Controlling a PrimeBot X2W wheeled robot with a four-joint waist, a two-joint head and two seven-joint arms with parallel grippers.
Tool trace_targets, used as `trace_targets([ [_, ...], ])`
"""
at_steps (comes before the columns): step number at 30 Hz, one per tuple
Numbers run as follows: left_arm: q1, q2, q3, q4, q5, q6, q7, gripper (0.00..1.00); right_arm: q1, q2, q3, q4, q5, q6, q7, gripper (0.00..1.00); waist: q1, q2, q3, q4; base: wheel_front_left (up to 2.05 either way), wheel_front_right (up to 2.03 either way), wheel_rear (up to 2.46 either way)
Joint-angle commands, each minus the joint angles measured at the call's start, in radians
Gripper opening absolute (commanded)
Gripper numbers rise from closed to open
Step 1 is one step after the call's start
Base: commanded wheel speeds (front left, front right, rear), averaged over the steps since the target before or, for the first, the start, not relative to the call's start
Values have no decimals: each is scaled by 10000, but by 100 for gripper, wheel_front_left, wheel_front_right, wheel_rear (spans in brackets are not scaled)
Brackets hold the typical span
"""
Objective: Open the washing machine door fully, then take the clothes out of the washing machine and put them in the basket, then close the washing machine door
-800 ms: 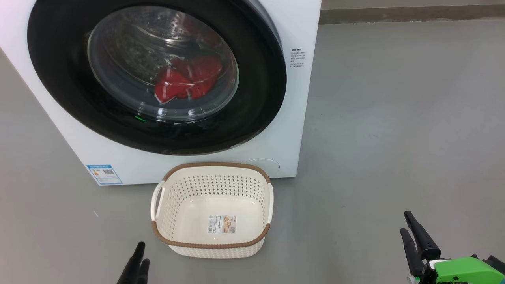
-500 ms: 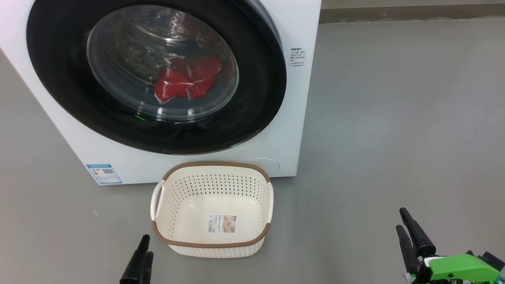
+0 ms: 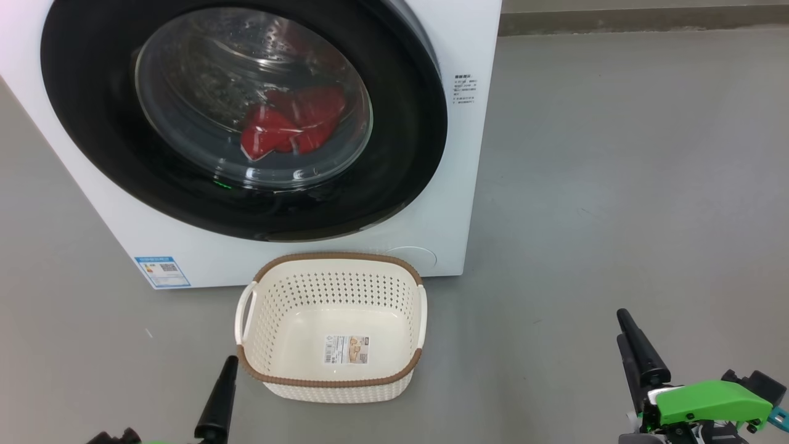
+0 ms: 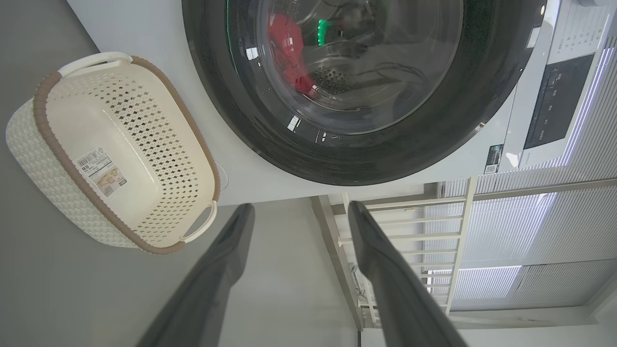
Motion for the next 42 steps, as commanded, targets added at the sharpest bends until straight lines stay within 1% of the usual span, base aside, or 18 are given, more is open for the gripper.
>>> trace_targets([
  [1,-541,139,41,-336,363,-14,-122,100,-547,-122,155,-220,-287,-4,-116,100,-1,0,-1,-2,0,0,0],
  [7,-633,140,-24,-491,1328,17,-300,100,-703,-110,205,-186,-1043,-4,-296,100,-1,0,-3,-16,0,0,0],
  [12,-719,148,-130,-614,2173,176,-448,100,-813,-87,213,-173,-1874,-5,-443,100,-1,0,3,-24,0,0,0],
  [22,-913,165,-453,-628,4000,452,-745,100,-986,-49,141,-229,-3954,-5,-738,100,-1,0,2,-20,0,0,0],
  [28,-1029,175,-580,-641,4846,629,-922,100,-1068,-46,143,-365,-5207,-5,-914,100,-1,0,7,-39,0,0,0],
  [34,-1155,185,-647,-712,5591,776,-1099,100,-1151,-60,187,-501,-6011,-6,-1090,100,-1,0,17,-51,0,0,0],
  [42,-1270,197,-755,-783,6427,924,-1307,100,-1286,-81,266,-560,-6793,-6,-1296,100,-1,0,16,-65,0,0,0],
])
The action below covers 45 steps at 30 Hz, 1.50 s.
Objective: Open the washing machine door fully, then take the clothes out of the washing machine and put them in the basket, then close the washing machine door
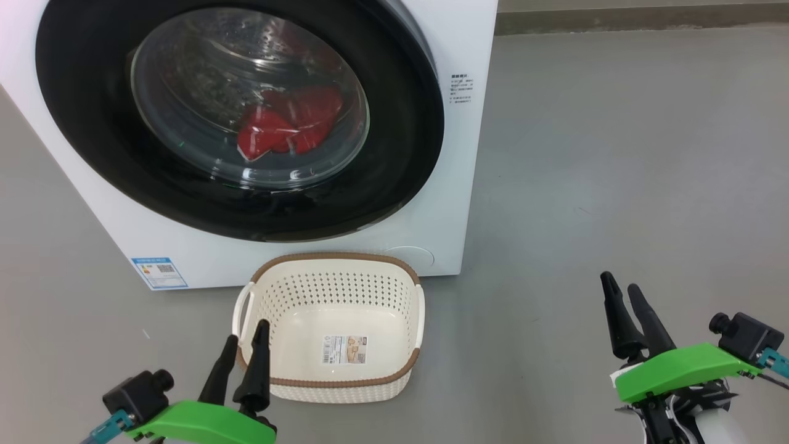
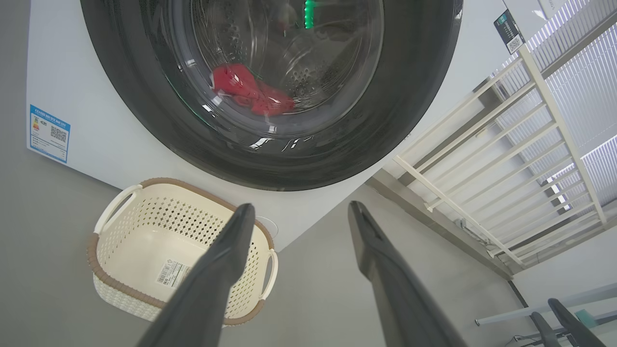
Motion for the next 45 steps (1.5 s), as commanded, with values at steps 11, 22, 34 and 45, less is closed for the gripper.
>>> trace_targets([
  [11,-740,193,13,-387,1561,346,-443,100,-858,-123,383,-340,-1475,-7,-456,100,-1,-1,13,-17,0,0,0],
  [22,-968,212,-89,-577,2844,650,-768,100,-1053,-156,566,-391,-2607,-8,-778,100,-1,-1,31,-21,0,0,0],
  [34,-1201,232,-147,-630,4273,946,-1124,100,-1275,-193,721,-462,-3858,-8,-1131,100,-1,-1,72,-22,0,0,0],
  [45,-1388,250,-240,-648,5430,1207,-1419,100,-1484,-223,878,-487,-4962,-9,-1424,100,-1,-1,102,-56,0,0,0],
])
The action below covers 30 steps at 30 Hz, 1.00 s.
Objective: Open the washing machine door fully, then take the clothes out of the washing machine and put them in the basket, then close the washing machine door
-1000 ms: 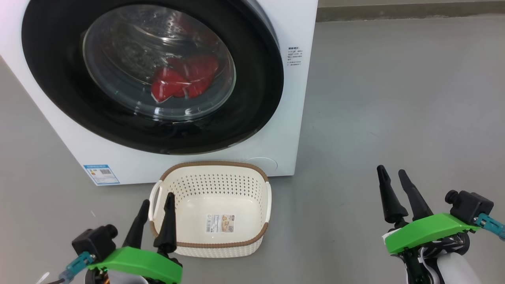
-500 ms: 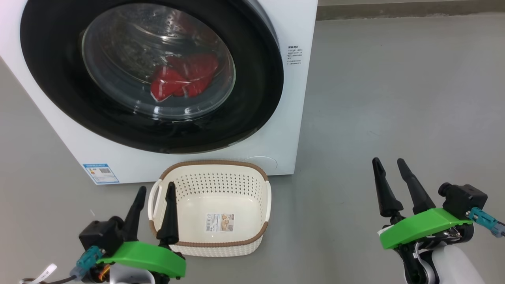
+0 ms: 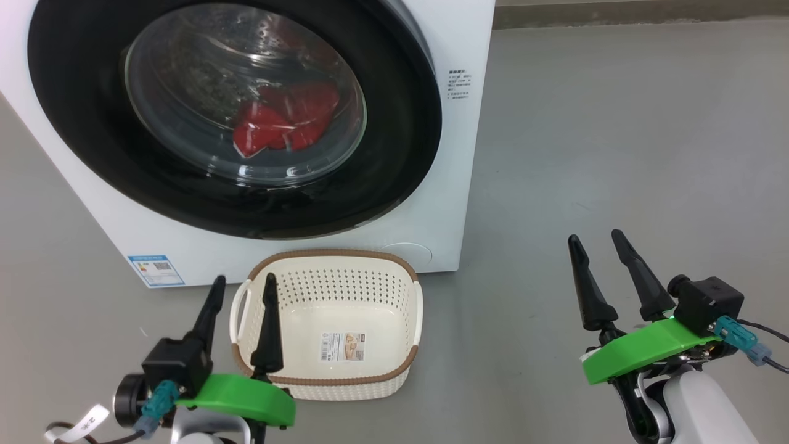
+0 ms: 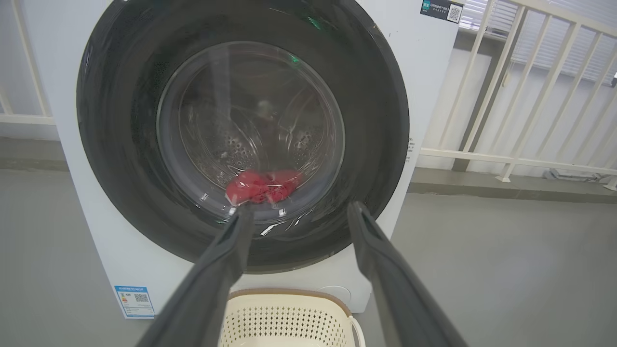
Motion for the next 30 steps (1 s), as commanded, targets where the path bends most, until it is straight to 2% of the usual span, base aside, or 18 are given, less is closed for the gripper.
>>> trace_targets([
  [1,-562,190,244,-280,394,85,-189,100,-555,-103,233,-279,-364,-9,-150,100,0,-1,-3,-6,0,0,0],
  [7,-673,200,182,-256,1045,175,-367,100,-663,-122,348,-278,-959,-9,-326,100,0,-1,-40,-22,0,0,0],
  [22,-636,200,166,-170,983,146,-368,100,-623,-122,309,-307,-913,-9,-327,100,0,-1,42,-6,0,0,0],
  [30,-689,200,80,-424,936,209,-368,100,-692,-122,172,-487,-861,-9,-327,100,0,-1,457,74,0,0,0],
])
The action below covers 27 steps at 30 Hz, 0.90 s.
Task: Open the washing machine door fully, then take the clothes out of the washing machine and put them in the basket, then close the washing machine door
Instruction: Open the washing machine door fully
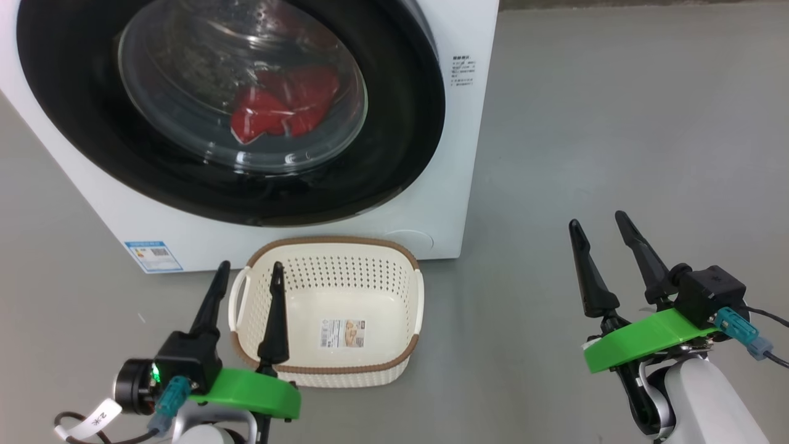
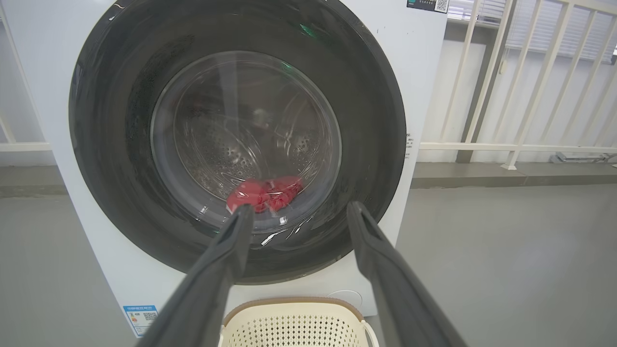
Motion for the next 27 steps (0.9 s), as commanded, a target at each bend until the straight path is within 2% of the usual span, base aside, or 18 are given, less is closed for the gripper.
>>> trace_targets([
  [1,-496,170,246,-390,-16,127,-120,100,-470,-18,160,-336,20,-9,-90,100,-1,-1,261,50,0,0,0],
  [12,-951,170,88,-947,27,181,-120,100,-1259,-18,43,-275,492,-9,-90,100,-1,-1,1421,219,0,0,0],
  [13,-1001,170,62,-1010,22,196,-120,100,-1378,-18,28,-233,624,-9,-90,85,-1,-1,1538,242,0,0,0],
  [14,-1051,170,40,-1076,19,212,-120,100,-1509,-18,9,-205,680,-9,-90,55,-1,-1,1656,260,0,0,0],
  [15,-1100,170,18,-1136,15,226,-120,100,-1646,-18,0,-186,787,-9,-90,39,-1,-1,1775,280,0,0,0],
  [16,-1150,170,-4,-1192,11,238,-120,100,-1787,-18,1,-158,986,-9,-90,14,-1,-1,1893,299,0,0,0],
  [17,-1194,170,-23,-1245,16,250,-120,100,-1938,-18,-5,-124,1092,-9,-90,0,-1,-1,2002,313,0,0,0],
  [21,-1381,170,-135,-1614,22,286,-120,100,-2601,-18,59,128,2104,-9,-90,0,-1,-1,2439,369,0,0,0],
  [27,-1551,170,-356,-2539,0,398,-120,100,-4025,-18,105,679,4531,-9,552,0,-1,-1,3092,529,0,0,0],
])
